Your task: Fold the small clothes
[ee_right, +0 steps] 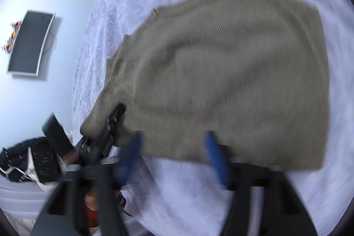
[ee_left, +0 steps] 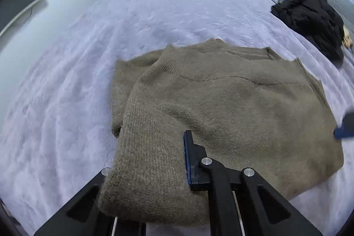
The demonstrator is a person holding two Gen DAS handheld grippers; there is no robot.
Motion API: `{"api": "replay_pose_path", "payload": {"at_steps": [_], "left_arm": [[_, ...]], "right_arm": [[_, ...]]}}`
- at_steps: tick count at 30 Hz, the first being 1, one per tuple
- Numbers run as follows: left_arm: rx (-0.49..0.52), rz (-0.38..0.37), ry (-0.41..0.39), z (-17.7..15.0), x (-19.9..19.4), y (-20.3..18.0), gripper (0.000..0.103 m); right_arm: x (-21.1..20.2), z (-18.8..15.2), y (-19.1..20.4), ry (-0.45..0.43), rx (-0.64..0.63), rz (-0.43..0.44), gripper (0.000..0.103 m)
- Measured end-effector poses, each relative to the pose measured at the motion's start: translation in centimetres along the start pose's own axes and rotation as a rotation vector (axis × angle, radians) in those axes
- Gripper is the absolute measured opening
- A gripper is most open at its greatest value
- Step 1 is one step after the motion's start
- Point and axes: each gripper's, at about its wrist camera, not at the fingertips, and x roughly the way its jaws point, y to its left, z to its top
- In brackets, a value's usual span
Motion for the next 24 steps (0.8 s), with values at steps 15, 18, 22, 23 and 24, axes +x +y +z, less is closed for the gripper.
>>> {"api": "replay_pose_path", "payload": {"at_steps": [15,18,22,23,24], "left_arm": [[0.329,0.012,-0.131,-1.4,-1.7,-2.0,0.012],[0.332,0.003,-0.134,-1.5,-1.8,-1.9,0.012],[0.325,0.005,-0.135,-1.7,-1.7,-1.7,0.012],[0.328,0.010,-0.140,-1.8,-1.8,-1.8,0.012],[0.331,0.015,-0.147,-1.8,-1.9,-1.9,0.012]], "right_arm": [[15.7,10.8,17.7,0.554,-0.410,-0.095,0.103],[18.8,10.5,19.6,0.627,-0.483,-0.165,0.103],[21.2,9.2,20.7,0.659,-0.577,-0.258,0.103],[21.4,9.1,20.5,0.651,-0.593,-0.290,0.103],[21.5,9.1,20.1,0.644,-0.601,-0.306,0.102]]}}
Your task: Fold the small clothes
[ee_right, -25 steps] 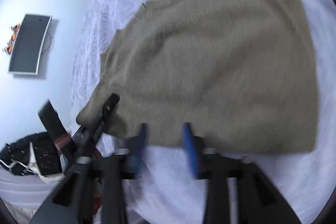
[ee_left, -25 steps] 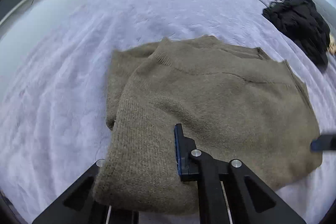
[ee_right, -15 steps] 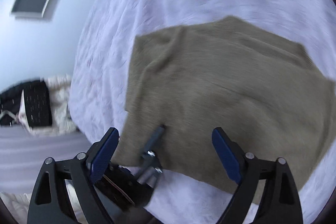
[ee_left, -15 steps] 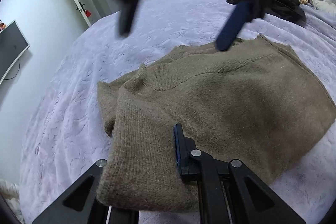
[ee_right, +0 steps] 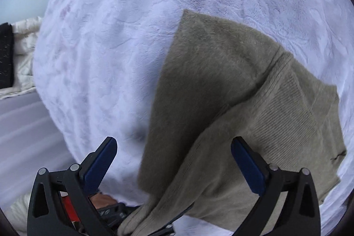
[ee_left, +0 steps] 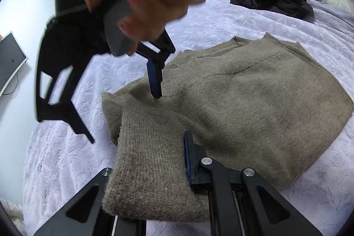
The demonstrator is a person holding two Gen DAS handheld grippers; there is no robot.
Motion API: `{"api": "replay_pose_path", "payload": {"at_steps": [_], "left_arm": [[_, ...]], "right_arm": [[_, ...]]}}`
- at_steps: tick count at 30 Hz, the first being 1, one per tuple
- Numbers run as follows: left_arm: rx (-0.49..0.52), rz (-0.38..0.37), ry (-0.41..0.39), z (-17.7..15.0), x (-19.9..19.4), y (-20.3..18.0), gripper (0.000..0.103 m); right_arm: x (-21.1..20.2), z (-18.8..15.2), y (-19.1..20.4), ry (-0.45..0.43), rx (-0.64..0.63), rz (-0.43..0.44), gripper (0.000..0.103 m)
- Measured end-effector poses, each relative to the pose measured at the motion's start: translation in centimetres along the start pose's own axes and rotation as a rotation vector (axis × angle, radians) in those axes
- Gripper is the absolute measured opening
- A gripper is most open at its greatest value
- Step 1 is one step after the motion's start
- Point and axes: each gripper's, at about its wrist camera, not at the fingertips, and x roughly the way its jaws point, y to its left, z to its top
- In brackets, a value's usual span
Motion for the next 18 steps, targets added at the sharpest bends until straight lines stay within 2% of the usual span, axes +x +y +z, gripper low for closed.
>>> {"api": "replay_pose_path", "payload": {"at_steps": [1,2,4,6,12,15,18], "left_arm": [[0.006,0.005,-0.007,0.2,-0.2,-0.2,0.012],[0.006,0.005,-0.010,0.3,-0.4,-0.2,0.012],[-0.016,-0.007,-0.008,0.7,-0.7,-0.1,0.012],[-0.035,-0.015,-0.020,1.5,-1.5,0.0,0.012],[0.006,-0.050,-0.122,6.0,-5.2,-2.6,0.012],[0.052,-0.076,-0.175,8.4,-6.8,-5.3,0.012],[0.137,-0.106,-0.227,10.1,-8.1,-9.2,0.012]], "right_arm": [[0.1,-0.1,-0.2,-0.003,0.008,-0.004,0.096],[0.2,-0.4,-0.9,-0.009,0.036,0.003,0.065],[-0.4,-1.2,-2.2,-0.049,0.091,-0.004,0.025],[-2.1,-2.5,-3.8,-0.128,0.125,0.069,0.019],[-8.7,-10.2,-8.9,-0.388,0.171,0.256,0.018],[-11.9,-14.3,-11.9,-0.517,0.182,0.311,0.018],[-14.0,-19.5,-14.7,-0.641,0.214,0.329,0.018]]}}
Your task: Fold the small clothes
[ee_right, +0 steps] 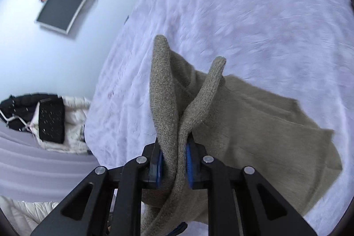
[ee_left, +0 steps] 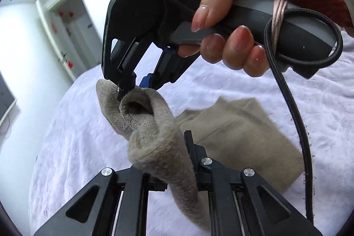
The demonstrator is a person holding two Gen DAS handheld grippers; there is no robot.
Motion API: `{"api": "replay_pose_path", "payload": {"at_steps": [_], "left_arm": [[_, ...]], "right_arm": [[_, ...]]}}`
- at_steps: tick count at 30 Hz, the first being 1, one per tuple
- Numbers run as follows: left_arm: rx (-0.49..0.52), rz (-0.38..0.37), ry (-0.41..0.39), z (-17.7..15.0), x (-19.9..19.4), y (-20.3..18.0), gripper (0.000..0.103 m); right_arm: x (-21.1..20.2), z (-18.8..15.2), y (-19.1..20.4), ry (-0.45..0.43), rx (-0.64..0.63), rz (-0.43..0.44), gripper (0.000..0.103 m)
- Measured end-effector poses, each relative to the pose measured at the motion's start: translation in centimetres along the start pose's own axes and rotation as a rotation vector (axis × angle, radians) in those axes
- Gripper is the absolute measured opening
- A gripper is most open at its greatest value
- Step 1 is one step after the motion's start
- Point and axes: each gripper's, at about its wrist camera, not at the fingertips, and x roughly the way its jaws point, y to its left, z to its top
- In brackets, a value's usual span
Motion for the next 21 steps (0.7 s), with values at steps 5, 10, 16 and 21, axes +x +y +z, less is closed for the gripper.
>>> {"api": "replay_pose_path", "payload": {"at_steps": [5,10,16,21], "left_arm": [[0.149,-0.087,0.012,0.9,1.5,-7.7,0.012],[0.264,-0.170,0.106,-1.8,4.4,-14.7,0.012],[0.342,-0.170,0.182,-4.7,6.2,-18.7,0.012],[0.300,-0.178,0.194,-3.7,5.5,-18.0,0.013]], "right_arm": [[-6.5,-5.5,-7.6,-0.151,0.124,0.014,0.018],[-6.9,-11.7,-18.4,-0.211,0.318,-0.024,0.018],[-3.4,-16.9,-26.9,-0.213,0.514,-0.046,0.018],[-4.2,-18.2,-26.9,-0.251,0.548,-0.001,0.020]]}}
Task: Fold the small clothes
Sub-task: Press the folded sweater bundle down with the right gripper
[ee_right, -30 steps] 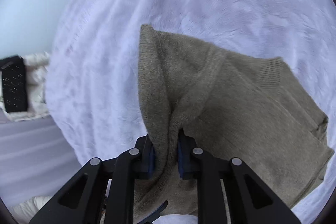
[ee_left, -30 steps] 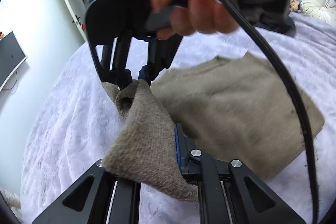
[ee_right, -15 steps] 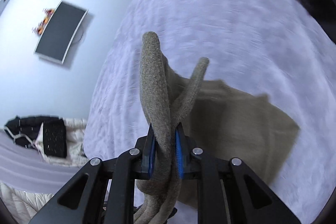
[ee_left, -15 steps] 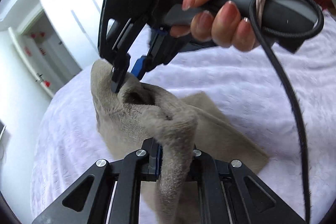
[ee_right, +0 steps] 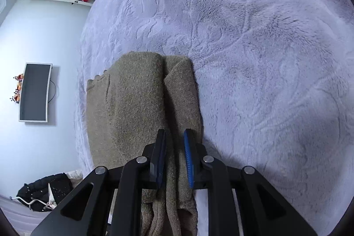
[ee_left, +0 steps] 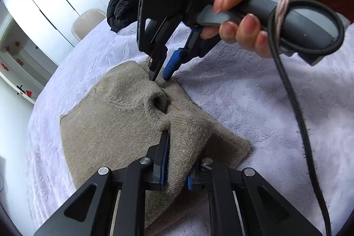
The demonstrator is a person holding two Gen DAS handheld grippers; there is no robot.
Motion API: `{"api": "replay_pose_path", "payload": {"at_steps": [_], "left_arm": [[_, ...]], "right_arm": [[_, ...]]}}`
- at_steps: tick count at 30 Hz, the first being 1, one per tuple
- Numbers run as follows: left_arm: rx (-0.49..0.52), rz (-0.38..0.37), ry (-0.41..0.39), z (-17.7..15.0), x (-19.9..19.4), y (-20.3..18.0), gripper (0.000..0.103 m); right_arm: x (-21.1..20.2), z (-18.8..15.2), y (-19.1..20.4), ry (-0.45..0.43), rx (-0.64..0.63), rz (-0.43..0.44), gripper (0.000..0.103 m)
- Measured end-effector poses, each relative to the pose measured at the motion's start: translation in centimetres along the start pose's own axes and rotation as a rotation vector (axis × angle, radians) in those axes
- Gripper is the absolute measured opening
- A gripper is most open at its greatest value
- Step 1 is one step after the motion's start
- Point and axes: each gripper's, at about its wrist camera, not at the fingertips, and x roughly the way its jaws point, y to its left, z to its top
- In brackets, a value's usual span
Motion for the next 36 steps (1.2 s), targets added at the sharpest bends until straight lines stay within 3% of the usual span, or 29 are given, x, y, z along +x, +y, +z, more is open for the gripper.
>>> {"api": "replay_pose_path", "payload": {"at_steps": [1,2,3,4,8,12,19,22,24,26,27,28,33,36], "left_arm": [[-0.005,-0.006,0.003,-0.1,-0.2,0.1,0.028],[-0.011,-0.030,-0.001,-0.1,-0.6,0.3,0.041],[-0.020,-0.048,-0.016,0.0,-1.1,0.7,0.072],[-0.022,-0.055,-0.053,-0.1,-2.0,0.9,0.082],[-0.003,-0.109,-0.087,-0.8,-4.5,1.6,0.082],[-0.140,-0.134,-0.040,-1.7,-5.0,5.5,0.082],[-0.667,-0.097,0.124,-4.3,1.0,20.4,0.082],[-0.904,-0.159,0.169,-6.4,5.4,25.6,0.082],[-0.989,-0.214,0.181,-7.8,7.9,27.2,0.082],[-1.028,-0.263,0.209,-8.5,10.1,27.5,0.081],[-1.035,-0.266,0.217,-8.6,10.5,27.3,0.082],[-1.028,-0.260,0.217,-8.3,10.3,26.9,0.082],[-0.860,-0.230,0.180,-5.3,8.6,23.9,0.082],[-0.807,-0.224,0.194,-4.2,8.8,22.5,0.082]], "right_arm": [[-0.5,-0.3,-0.4,0.004,0.005,0.006,0.029],[-1.1,-0.4,-0.2,0.005,0.012,0.024,0.050],[-1.7,-0.4,-0.1,0.002,0.012,0.039,0.063],[-2.3,-0.4,0.2,-0.008,0.008,0.071,0.076],[-2.2,-0.2,1.8,0.009,-0.023,0.130,0.076],[0.3,-0.5,3.2,0.065,-0.053,0.134,0.071],[0.8,-1.5,3.4,0.069,-0.064,0.192,0.071],[1.3,-0.6,2.5,0.061,-0.051,0.206,0.071],[2.1,0.2,2.9,0.057,-0.049,0.233,0.071],[3.2,0.9,3.1,0.058,-0.029,0.236,0.066],[3.6,1.1,3.3,0.060,-0.022,0.217,0.054],[3.8,1.2,3.8,0.058,-0.031,0.172,0.013],[-0.6,0.3,7.5,-0.062,-0.188,0.155,0.008],[-0.3,0.3,6.1,-0.045,-0.188,0.076,0.008]]}}
